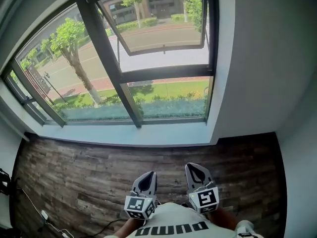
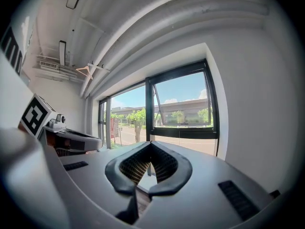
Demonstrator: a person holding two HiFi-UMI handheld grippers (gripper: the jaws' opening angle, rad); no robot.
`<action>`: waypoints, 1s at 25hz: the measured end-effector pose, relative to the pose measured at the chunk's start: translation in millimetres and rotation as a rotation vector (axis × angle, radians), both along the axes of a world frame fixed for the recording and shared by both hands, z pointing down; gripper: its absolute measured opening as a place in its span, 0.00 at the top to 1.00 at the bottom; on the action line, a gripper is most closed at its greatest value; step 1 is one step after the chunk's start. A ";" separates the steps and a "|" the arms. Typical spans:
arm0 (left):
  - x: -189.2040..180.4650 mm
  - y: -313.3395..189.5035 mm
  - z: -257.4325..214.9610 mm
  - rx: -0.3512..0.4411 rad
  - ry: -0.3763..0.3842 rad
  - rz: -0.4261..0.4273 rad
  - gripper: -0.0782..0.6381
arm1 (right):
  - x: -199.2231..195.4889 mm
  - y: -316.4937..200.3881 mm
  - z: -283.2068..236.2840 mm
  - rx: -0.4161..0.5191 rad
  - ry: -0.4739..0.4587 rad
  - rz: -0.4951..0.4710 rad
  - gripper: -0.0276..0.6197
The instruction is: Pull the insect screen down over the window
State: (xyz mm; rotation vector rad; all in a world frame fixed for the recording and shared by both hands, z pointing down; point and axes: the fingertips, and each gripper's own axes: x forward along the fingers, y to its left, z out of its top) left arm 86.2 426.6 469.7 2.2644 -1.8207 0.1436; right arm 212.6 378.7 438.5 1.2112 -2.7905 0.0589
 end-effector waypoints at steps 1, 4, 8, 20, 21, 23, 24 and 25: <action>-1.4 7.5 5.2 -0.009 -0.006 -0.004 0.87 | -0.9 6.5 3.3 -0.005 0.003 -0.003 0.95; -11.7 28.2 17.0 -0.028 -0.007 -0.020 0.87 | -6.4 23.1 14.8 -0.020 0.017 -0.003 0.95; -32.9 52.1 17.2 -0.033 -0.004 -0.051 0.87 | -24.9 47.2 17.9 -0.025 0.029 -0.012 0.95; -45.9 64.3 14.2 0.019 -0.002 -0.038 0.87 | -43.7 65.1 18.2 0.003 0.022 0.019 0.95; -45.7 63.6 14.6 0.019 0.001 -0.039 0.87 | -42.5 64.2 17.8 0.003 0.022 0.021 0.95; -43.3 62.8 15.1 0.017 0.006 -0.043 0.87 | -39.2 63.3 17.5 -0.006 0.025 0.026 0.95; -41.6 62.5 15.2 0.018 0.008 -0.045 0.87 | -37.3 63.0 17.8 -0.010 0.026 0.026 0.95; -39.7 62.1 15.4 0.019 0.007 -0.046 0.87 | -35.6 62.5 18.2 -0.012 0.027 0.025 0.95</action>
